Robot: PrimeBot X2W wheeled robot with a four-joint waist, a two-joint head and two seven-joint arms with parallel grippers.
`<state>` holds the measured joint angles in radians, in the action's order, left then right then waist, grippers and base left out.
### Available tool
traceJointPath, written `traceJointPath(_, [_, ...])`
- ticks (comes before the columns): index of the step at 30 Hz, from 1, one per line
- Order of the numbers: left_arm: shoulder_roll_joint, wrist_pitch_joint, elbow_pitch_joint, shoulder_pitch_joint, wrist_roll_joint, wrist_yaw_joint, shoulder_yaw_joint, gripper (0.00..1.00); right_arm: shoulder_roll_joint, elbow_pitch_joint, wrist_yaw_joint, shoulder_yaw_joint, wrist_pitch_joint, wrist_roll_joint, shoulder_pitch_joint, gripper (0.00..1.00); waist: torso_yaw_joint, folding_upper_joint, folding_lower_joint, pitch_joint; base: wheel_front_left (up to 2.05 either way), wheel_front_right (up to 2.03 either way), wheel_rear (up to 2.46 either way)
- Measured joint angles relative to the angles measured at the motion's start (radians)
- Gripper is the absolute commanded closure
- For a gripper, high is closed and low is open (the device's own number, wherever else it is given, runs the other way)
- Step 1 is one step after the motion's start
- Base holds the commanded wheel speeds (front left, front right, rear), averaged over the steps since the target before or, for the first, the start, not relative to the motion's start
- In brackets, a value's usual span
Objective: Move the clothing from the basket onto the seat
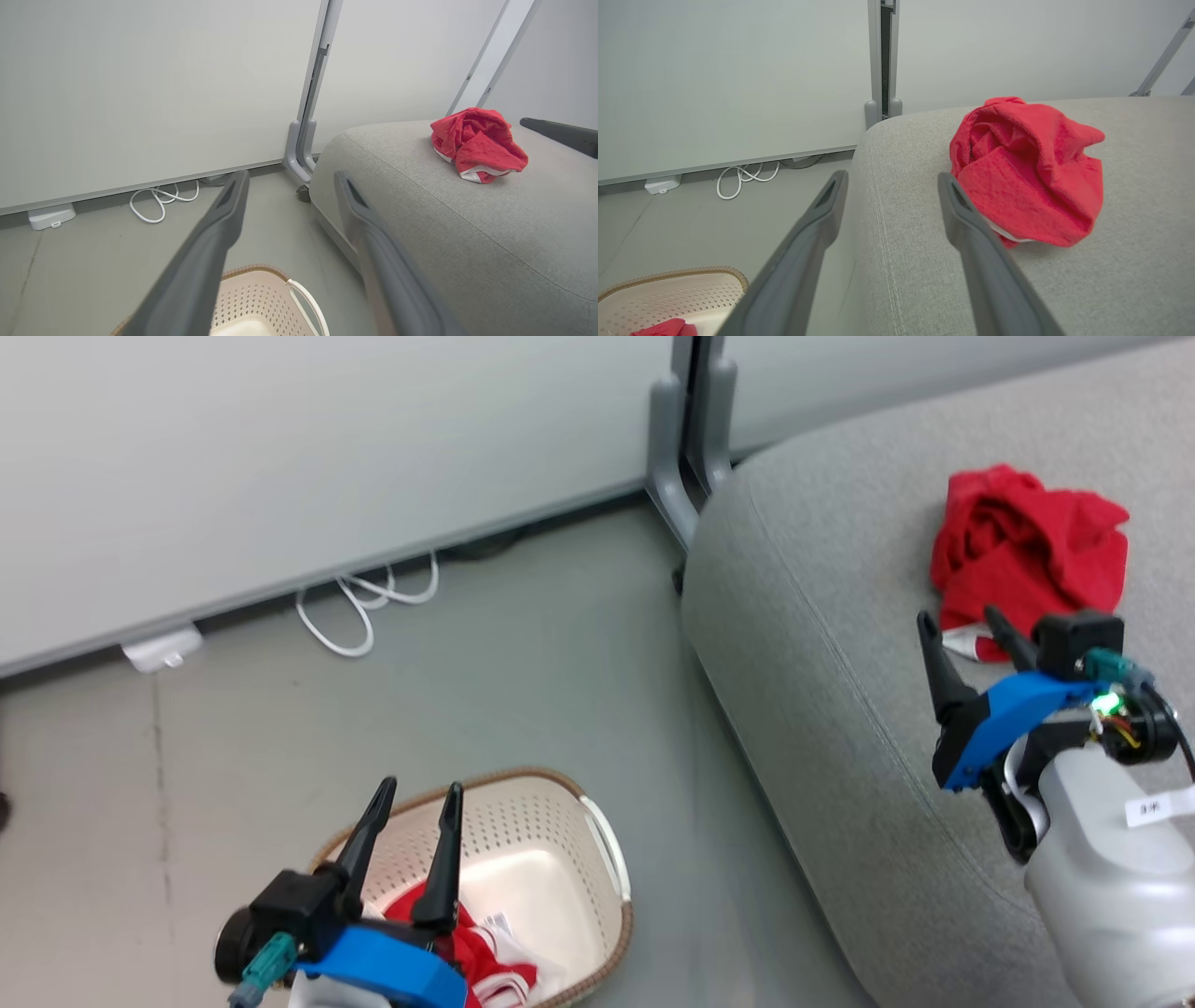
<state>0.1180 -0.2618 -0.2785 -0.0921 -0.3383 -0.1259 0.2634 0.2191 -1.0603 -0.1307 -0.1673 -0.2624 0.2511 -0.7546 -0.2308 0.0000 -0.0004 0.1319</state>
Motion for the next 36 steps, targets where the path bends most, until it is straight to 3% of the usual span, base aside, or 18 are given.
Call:
traceJointPath(14, [-0.034,-0.001,-0.065,0.082,0.022,-0.002,-0.117,0.0,0.016,0.31,0.0,0.009,0.0,0.03,0.334,0.0,0.158,0.0,0.0001,-0.161,0.0,0.0,0.0])
traceJointPath(25, [-0.035,-0.001,-0.089,0.107,0.031,-0.003,-0.193,0.0,-0.098,0.573,0.0,0.068,0.077,-0.056,0.563,0.0,0.212,0.0,0.0003,-0.206,0.0,0.0,0.0])
traceJointPath(36, [-0.031,-0.001,-0.114,0.121,0.032,-0.003,-0.237,0.0,-0.146,0.738,0.0,0.099,0.159,-0.089,0.68,0.0,0.226,0.0,0.0004,-0.213,0.0,0.0,0.0])
